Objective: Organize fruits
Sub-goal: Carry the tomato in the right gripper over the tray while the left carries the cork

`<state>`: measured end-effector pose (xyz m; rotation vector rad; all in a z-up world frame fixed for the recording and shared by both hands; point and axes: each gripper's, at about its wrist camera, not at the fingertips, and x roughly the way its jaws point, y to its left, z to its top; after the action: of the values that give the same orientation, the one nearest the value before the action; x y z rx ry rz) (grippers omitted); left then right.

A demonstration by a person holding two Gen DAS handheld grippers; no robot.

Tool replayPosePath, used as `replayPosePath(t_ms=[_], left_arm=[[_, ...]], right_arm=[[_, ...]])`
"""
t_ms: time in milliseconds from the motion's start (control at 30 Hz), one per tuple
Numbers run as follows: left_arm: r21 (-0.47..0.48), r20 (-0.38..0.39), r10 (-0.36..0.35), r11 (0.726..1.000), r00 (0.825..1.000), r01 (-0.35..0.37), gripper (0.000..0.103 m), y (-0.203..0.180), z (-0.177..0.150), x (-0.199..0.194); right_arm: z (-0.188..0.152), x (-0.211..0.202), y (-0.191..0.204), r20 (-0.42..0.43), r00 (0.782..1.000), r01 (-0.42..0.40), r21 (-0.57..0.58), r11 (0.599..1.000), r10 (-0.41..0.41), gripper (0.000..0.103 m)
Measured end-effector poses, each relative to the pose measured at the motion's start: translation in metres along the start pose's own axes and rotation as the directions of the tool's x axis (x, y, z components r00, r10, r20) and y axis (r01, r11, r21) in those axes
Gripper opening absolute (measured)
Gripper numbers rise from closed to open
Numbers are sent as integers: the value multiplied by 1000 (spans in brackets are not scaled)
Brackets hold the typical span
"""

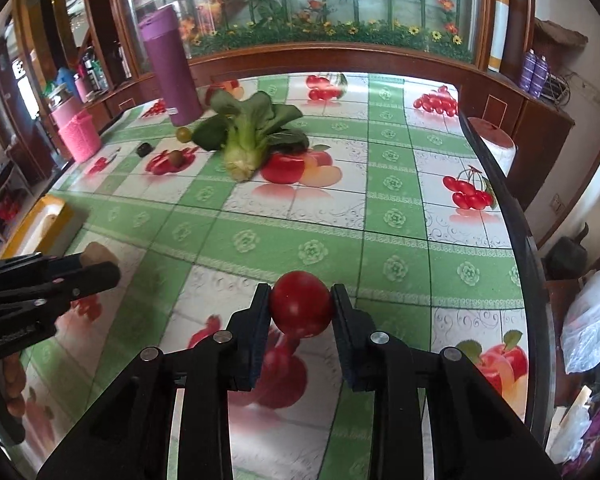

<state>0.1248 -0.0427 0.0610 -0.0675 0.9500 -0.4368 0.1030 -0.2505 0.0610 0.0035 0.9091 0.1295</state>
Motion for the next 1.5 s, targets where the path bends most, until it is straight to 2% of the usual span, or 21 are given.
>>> replayPosePath(t_ms=[200, 400, 533, 667, 833, 1000, 1167, 1500], left_arm=[[-59, 37, 35, 998, 999, -33, 31, 33, -29, -51], [-151, 60, 92, 985, 994, -82, 31, 85, -53, -94], [-206, 71, 172, 966, 983, -154, 31, 127, -64, -118], [-268, 65, 251, 937, 966, -225, 31, 172, -69, -135], [-320, 50, 330, 899, 942, -298, 31, 213, -65, -134], [-362, 21, 345, 877, 938, -314, 31, 243, -61, -121], [-372, -10, 339, 872, 941, -318, 31, 256, -57, -105], [-356, -52, 338, 873, 940, -334, 31, 263, -50, -82]], right_arm=[[-7, -9, 46, 1, 999, -48, -44, 998, 48, 29], [4, -6, 115, -3, 991, -130, -101, 986, 131, 29], [16, -3, 172, -8, 981, -190, -171, 967, 192, 29], [31, 6, 226, -22, 967, -252, -220, 942, 253, 29], [49, 32, 286, -52, 957, -289, -262, 921, 285, 29], [59, 56, 330, -89, 952, -307, -318, 897, 294, 29], [69, 81, 358, -115, 948, -317, -348, 882, 296, 29], [76, 126, 380, -196, 944, -323, -397, 859, 264, 29]])
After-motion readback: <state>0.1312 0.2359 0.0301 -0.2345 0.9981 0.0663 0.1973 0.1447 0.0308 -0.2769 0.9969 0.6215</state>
